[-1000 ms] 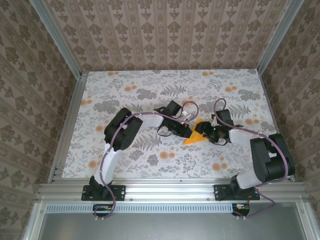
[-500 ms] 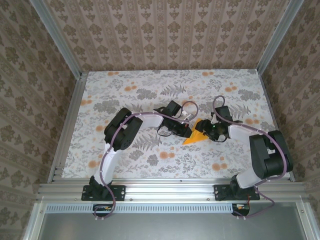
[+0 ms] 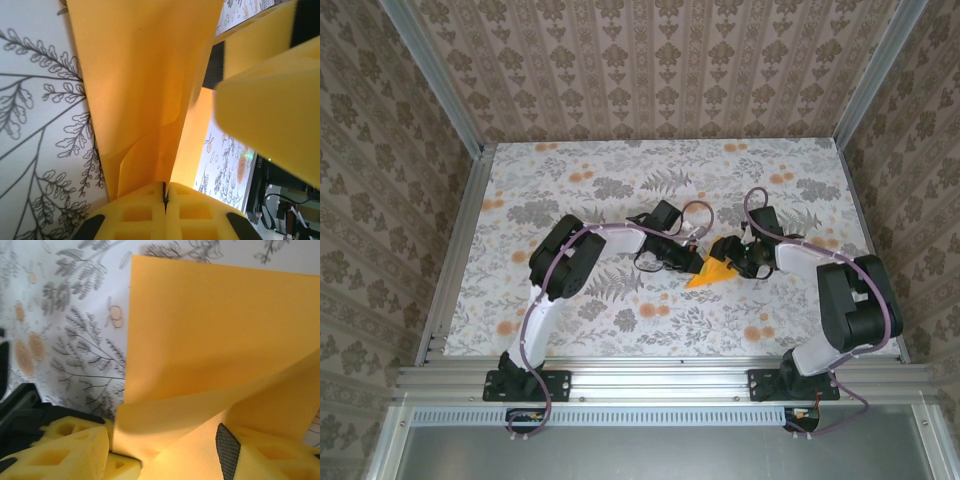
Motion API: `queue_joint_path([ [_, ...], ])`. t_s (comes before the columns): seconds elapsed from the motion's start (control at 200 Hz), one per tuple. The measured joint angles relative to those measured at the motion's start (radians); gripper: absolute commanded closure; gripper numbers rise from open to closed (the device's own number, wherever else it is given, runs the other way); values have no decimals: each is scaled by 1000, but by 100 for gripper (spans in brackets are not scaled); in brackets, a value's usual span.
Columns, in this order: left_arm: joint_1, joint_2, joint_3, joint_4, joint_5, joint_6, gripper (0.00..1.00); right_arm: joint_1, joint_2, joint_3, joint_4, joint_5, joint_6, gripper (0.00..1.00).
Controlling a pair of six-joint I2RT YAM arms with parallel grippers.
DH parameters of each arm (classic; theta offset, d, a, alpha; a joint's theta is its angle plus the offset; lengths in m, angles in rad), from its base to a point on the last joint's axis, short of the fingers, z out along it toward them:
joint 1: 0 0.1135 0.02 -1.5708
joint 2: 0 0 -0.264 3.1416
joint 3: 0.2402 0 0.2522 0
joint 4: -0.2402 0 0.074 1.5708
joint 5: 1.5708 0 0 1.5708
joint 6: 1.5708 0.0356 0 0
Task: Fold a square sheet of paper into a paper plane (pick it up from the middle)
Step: Fourth fold the wing at the center of the table.
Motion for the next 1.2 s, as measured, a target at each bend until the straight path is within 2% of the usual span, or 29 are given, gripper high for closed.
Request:
queue_joint_path([
  [0.14,6,5,-3,17,19,-37,100,0,-56,-10,16,-11,-6,42],
  [0.4,19,10,-27,73,52,-100,100,4,-33,-24,24,-31,-23,56],
  [0.715,23,10,-43,112,62,-137,100,10,46,-18,16,-29,-26,58],
  [0.965,18,-16,-52,106,37,-120,77,11,102,48,-37,-14,-25,60],
  [1.2,14,-124,-134,72,-123,-63,68,29,128,87,-63,9,-22,60],
])
